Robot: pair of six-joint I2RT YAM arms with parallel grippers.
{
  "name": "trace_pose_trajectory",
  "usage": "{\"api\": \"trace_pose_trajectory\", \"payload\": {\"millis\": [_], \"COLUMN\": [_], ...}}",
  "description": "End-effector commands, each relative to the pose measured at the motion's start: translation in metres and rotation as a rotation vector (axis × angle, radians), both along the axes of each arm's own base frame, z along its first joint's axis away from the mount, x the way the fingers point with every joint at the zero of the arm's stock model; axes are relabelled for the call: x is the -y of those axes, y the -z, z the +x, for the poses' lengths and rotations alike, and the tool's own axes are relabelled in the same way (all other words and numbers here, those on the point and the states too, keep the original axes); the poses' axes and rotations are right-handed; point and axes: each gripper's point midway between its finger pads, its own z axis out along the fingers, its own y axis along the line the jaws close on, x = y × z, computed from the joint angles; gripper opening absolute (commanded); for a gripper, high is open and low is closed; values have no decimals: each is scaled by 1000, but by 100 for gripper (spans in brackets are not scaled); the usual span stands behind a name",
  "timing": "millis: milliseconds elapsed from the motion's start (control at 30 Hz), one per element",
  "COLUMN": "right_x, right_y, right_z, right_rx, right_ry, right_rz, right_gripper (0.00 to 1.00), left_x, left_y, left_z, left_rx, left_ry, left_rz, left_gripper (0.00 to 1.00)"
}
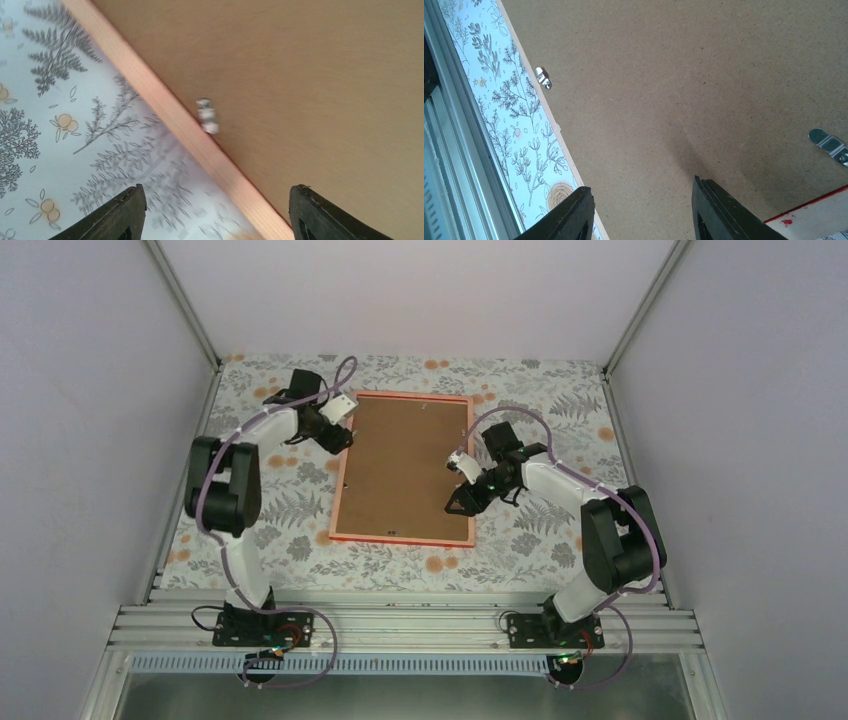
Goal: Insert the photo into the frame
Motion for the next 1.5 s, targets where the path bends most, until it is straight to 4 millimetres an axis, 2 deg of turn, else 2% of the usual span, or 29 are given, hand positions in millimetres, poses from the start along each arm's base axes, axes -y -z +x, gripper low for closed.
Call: {"api": "trace_pose_trajectory", "payload": {"millis": [0,67,133,200,267,400,500,700,800,933,1067,1200,1267,1400,1467], "right_x": [-6,-4,0,5,9,13,13,13,11,11,17,20,20,19,20], "right_y": [-8,-8,-7,-5,-4,-1,-1,-3,-6,0,11,12,9,6,8], "right_z": [0,-3,-4,-6,-6,-6,-6,-11,-19,-31,-39,-42,-44,-50,-51], "right_rx": [16,20,32,45,58,71,73,83,119,173,184,197,200,204,198], "right_ry": [-17,-21,-26,-27,-28,-34,-36,-57,-108,-187,-222,-231,-235,-249,-252], "right_rz": [35,30,13,-10,-28,-48,-50,-42,-29,-48,-85,-94,-91,-72,-76], "right_gripper": [48,48,48,48,48,48,48,46,39,27,20,19,18,16,15], "left_x": [40,59,73,84,93,103,99,91,92,92,91,90,95,106,107], "left_y": [-82,-88,-81,-71,-61,-42,-26,-6,0,7,8,5,0,-16,-13], "left_z": [-53,-99,-140,-174,-195,-219,-229,-234,-229,-220,-208,-200,-206,-230,-236], "left_rx": [191,226,239,236,221,161,173,199,212,237,266,297,297,318,300], "left_ry": [307,498,631,716,744,763,793,800,778,752,719,711,746,843,856], "left_rz": [-144,-166,-143,-132,-134,-127,-55,39,68,118,153,174,146,38,30], "left_gripper": [72,72,72,72,71,68,68,68,68,68,68,68,68,68,68]}}
